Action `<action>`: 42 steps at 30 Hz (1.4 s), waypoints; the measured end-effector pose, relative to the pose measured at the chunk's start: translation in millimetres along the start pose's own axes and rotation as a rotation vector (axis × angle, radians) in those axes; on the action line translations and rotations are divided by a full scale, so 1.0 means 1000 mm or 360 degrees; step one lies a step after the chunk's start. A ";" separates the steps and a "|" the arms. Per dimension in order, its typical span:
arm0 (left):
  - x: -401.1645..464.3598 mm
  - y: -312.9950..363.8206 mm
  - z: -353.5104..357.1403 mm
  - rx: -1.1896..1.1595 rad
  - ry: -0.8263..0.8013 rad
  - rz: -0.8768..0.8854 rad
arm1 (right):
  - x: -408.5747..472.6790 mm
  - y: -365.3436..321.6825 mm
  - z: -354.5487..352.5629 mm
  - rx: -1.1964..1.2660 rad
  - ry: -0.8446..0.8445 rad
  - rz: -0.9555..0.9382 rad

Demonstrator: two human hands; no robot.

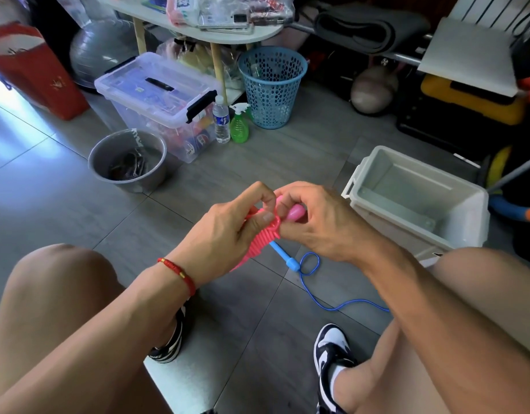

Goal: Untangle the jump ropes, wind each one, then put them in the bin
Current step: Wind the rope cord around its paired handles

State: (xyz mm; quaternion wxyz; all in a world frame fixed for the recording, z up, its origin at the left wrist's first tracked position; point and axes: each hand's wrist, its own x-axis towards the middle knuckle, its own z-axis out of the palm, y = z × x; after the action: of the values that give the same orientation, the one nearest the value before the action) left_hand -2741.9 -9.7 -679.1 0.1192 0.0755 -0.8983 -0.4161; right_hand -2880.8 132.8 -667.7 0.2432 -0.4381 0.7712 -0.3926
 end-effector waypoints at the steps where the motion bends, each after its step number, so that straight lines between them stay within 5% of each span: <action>1: 0.001 0.000 0.000 -0.0008 0.0009 -0.0016 | 0.000 0.000 0.002 -0.0033 0.0025 -0.0020; 10: 0.004 0.004 -0.004 -0.0034 -0.0060 0.0001 | -0.007 -0.003 0.010 -0.0650 0.0120 -0.0346; 21: 0.006 0.003 -0.005 0.0122 -0.0020 0.0010 | -0.007 0.001 0.008 0.0302 0.0150 0.0146; 42: 0.012 0.016 0.018 0.0104 0.0150 -0.0156 | -0.003 -0.006 0.018 -0.0335 0.0756 0.0060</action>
State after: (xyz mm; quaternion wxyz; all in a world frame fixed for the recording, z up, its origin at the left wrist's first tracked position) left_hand -2758.5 10.7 -676.1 0.1385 0.1428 -0.8999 -0.3880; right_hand -2863.4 126.9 -673.1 0.0157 -0.3420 0.8513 -0.3975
